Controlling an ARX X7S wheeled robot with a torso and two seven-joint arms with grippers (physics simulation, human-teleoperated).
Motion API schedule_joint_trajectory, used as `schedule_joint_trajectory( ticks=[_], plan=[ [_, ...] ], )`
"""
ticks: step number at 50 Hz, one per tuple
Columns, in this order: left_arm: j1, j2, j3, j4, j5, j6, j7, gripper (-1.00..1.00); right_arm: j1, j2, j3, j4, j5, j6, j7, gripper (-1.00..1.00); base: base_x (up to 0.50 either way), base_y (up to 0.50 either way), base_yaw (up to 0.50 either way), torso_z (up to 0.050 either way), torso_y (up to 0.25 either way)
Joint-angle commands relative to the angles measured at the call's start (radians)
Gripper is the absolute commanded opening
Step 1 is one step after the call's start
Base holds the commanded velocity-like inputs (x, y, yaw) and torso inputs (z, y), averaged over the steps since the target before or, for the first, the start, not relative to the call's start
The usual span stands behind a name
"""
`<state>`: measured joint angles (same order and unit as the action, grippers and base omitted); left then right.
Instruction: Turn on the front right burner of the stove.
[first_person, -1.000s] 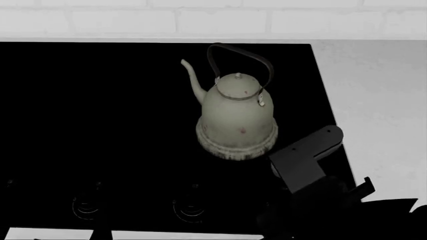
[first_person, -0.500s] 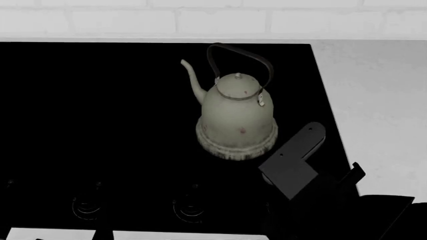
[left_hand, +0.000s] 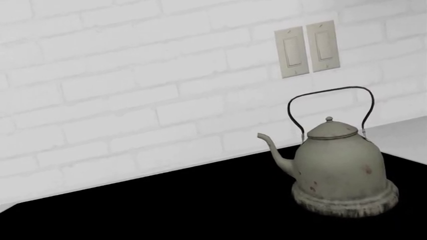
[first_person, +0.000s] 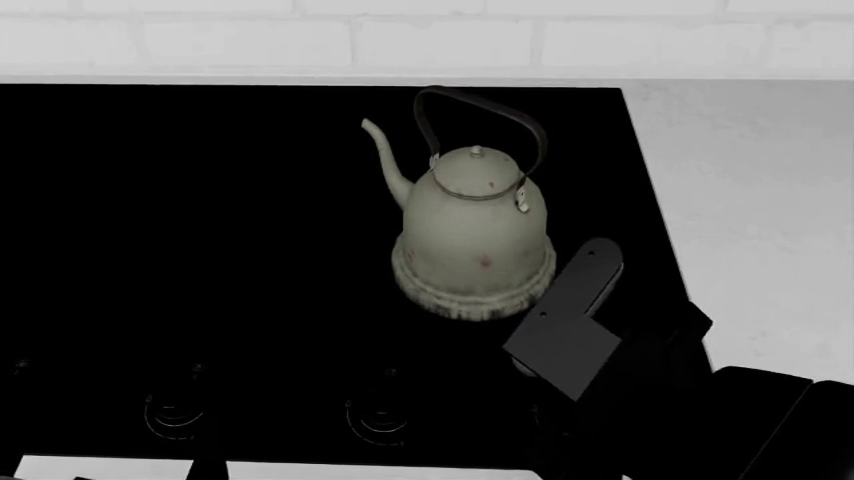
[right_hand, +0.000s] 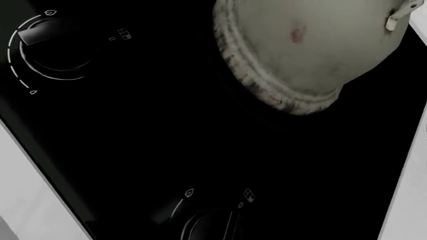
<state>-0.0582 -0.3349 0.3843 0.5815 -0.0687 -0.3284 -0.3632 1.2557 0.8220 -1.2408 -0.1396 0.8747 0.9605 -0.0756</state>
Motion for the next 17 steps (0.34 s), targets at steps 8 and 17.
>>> schedule_joint_trajectory(
  ticks=[8, 17],
  plan=[
    [-0.006, -0.001, 0.002, -0.008, -0.004, -0.006, -0.007, 1.00, -0.038, -0.087, -0.077, -0.023, -0.059, 0.004, -0.171, -1.00, 0.01, 0.01, 0.01, -0.004, 0.000],
    [-0.010, -0.001, 0.006, -0.009, -0.003, -0.012, -0.011, 1.00, -0.001, -0.101, -0.116, -0.051, -0.075, 0.022, -0.226, -1.00, 0.00, 0.00, 0.01, -0.004, 0.000]
  ],
)
